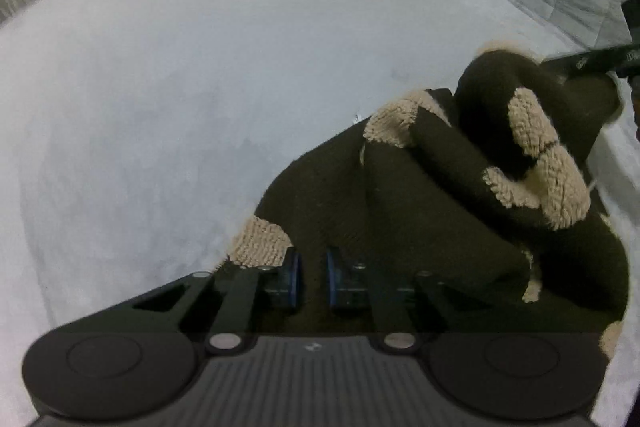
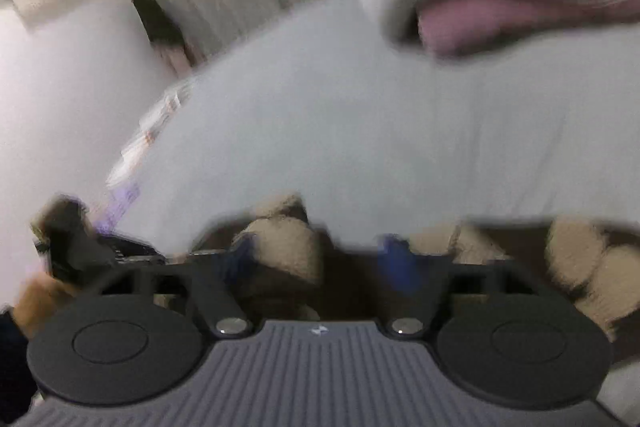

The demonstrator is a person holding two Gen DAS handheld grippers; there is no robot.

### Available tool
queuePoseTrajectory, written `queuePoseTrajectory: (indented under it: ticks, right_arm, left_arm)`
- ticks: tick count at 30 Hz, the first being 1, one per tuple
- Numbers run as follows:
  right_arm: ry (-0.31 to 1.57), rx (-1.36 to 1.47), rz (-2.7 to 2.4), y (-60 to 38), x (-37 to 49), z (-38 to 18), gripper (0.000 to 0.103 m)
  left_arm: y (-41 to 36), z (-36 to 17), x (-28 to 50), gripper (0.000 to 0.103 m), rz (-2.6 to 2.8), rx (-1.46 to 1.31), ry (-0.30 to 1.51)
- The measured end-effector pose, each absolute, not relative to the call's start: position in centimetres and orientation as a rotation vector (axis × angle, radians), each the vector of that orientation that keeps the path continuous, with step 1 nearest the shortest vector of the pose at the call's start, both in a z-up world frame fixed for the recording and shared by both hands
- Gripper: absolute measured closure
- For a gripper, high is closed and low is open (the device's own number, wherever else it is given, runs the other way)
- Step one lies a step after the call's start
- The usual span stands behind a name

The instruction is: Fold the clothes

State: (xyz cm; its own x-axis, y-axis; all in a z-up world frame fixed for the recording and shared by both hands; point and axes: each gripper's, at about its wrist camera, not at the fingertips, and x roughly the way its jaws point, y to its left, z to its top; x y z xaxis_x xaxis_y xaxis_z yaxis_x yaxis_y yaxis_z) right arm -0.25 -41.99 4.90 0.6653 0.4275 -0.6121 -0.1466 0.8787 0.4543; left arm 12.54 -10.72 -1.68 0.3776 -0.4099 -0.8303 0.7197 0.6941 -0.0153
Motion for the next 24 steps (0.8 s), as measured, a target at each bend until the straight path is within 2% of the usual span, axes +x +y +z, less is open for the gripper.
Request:
queuePoseTrajectory:
  ticks: [2, 7, 9, 11, 15, 17, 18, 20, 21, 22, 24]
  right_arm:
    - [0.778, 0.337, 0.340, -41.1, -0.6, 5.4, 0.082]
    - [0.634, 0.265, 0.338, -41.0, -3.3, 9.1, 0.089]
    - [0.572, 0.245, 0.337, -41.4, -3.6, 10.3, 0.089]
    - [0.488, 0.206, 0.320, -41.1, -4.7, 12.0, 0.102]
    - [0.306, 0.092, 0.303, -39.4, -7.3, 15.2, 0.103]
    - [0.285, 0.070, 0.302, -39.2, -5.8, 15.7, 0.102]
    - [0.307, 0.084, 0.311, -39.2, -5.0, 15.3, 0.098]
    - [0.408, 0.132, 0.313, -39.7, -2.2, 12.6, 0.083]
    - [0.484, 0.165, 0.283, -40.2, -0.6, 11.0, 0.066]
    - [0.564, 0.201, 0.246, -40.7, 1.0, 9.2, 0.061]
    - [0.646, 0.230, 0.189, -41.4, 2.9, 7.0, 0.060]
  left_arm:
    - [-10.0, -0.7, 12.2, 0.093, -0.710, 0.312, 0.890]
    - [-5.5, 3.0, 10.7, 0.093, -0.671, -0.010, 0.748]
    - [-4.2, 4.1, 9.9, 0.093, -0.644, -0.061, 0.704]
    - [-2.5, 6.0, 8.5, 0.093, -0.578, -0.101, 0.628]
    - [0.0, 10.0, 4.9, 0.093, -0.482, -0.103, 0.433]
    - [0.8, 10.1, 4.6, 0.093, -0.473, -0.101, 0.430]
    - [1.2, 9.6, 4.8, 0.092, -0.477, -0.099, 0.455]
    - [1.8, 8.7, 5.2, 0.092, -0.487, -0.096, 0.505]
    - [2.2, 8.2, 5.4, 0.092, -0.491, -0.095, 0.531]
    - [2.5, 7.7, 5.6, 0.092, -0.496, -0.093, 0.556]
    - [3.2, 6.8, 6.1, 0.092, -0.505, -0.089, 0.606]
